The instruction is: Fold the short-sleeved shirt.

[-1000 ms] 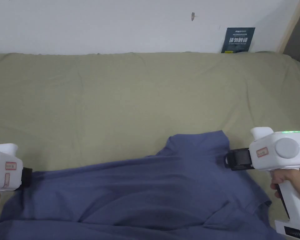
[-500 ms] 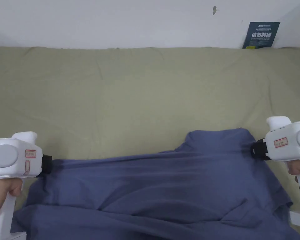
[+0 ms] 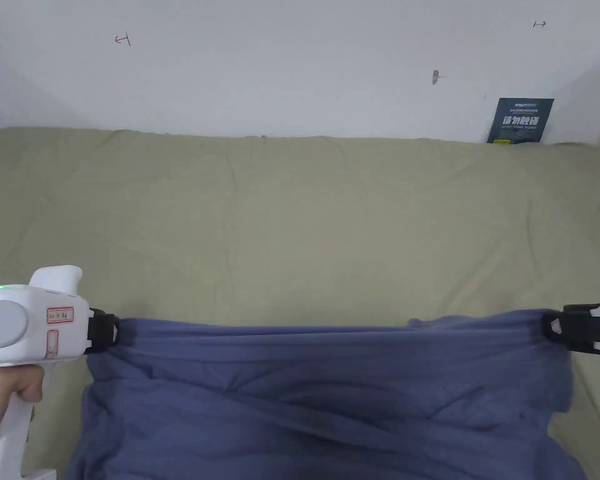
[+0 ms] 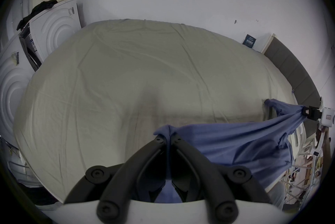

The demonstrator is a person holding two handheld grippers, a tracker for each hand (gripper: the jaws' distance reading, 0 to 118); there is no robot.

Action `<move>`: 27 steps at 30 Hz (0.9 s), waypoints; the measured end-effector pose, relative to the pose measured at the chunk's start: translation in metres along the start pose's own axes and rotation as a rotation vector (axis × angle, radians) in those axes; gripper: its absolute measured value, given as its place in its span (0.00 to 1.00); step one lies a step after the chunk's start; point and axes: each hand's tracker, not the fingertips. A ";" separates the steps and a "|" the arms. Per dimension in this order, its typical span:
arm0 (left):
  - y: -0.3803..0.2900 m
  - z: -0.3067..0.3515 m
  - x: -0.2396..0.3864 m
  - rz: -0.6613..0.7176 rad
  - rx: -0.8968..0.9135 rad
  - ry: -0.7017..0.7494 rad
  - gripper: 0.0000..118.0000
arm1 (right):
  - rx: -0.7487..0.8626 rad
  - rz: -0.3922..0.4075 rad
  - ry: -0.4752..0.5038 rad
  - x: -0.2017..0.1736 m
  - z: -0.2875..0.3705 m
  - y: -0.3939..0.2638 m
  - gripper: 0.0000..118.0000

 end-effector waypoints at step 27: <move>-0.163 0.057 -0.027 0.016 -0.083 -0.032 0.05 | -0.197 -0.011 -0.005 -0.002 0.022 -0.164 0.03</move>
